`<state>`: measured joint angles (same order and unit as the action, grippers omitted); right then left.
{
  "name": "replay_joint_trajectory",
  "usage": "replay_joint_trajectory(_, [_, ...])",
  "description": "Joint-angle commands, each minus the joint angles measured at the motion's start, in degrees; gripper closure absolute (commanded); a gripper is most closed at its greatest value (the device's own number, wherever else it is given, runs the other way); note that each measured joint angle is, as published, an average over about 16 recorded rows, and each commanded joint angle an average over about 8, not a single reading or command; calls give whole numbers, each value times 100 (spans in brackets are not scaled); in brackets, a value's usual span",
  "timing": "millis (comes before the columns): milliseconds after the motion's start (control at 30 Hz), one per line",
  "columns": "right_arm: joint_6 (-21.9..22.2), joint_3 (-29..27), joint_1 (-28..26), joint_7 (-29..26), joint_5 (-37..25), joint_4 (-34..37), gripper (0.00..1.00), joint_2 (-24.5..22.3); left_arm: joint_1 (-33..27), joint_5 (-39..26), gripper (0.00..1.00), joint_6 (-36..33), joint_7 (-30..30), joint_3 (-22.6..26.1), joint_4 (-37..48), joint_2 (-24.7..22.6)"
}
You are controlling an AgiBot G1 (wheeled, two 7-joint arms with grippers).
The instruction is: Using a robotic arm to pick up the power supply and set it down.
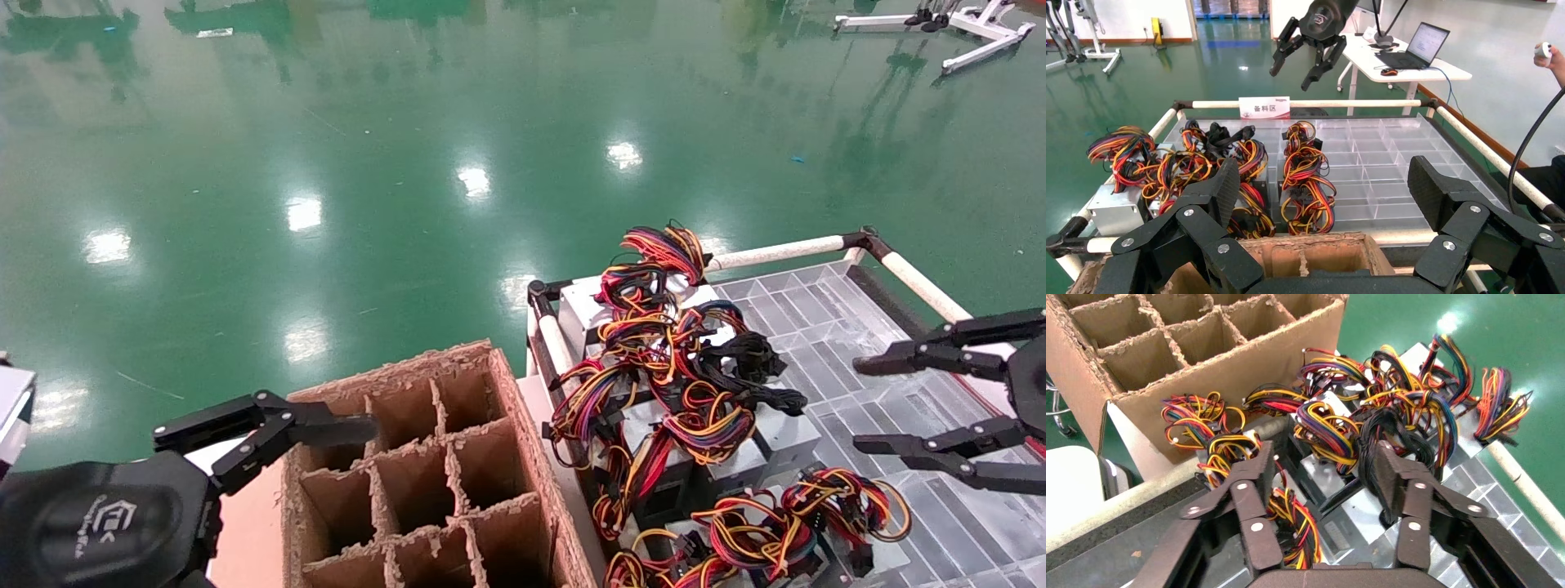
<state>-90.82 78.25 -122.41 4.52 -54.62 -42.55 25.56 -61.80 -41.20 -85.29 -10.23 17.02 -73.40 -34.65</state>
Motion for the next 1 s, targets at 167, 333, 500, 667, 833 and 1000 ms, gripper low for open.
replay_joint_trajectory(167, [16, -406, 394, -157, 327, -183, 0, 36, -1, 1, 0, 1, 1, 1, 3, 0])
replay_joint_trajectory(333, [62, -939, 915, -282, 414, -451, 0, 119, -2, 2, 0, 1, 2, 3, 4, 0])
replay_joint_trajectory(500, [107, -1472, 1436, -408, 501, -718, 0, 202, -2, 3, 0, 1, 3, 5, 4, 1])
replay_joint_trajectory(667, [153, -2006, 1959, -534, 588, -986, 0, 286, -3, 4, 0, 2, 4, 6, 4, 1])
replay_joint_trajectory(833, [199, -2546, 2487, -661, 676, -1257, 0, 370, -3, 5, 0, 2, 5, 8, 5, 2])
replay_joint_trajectory(1000, [230, -2917, 2850, -748, 737, -1443, 0, 428, -3, 6, 0, 3, 5, 9, 5, 2])
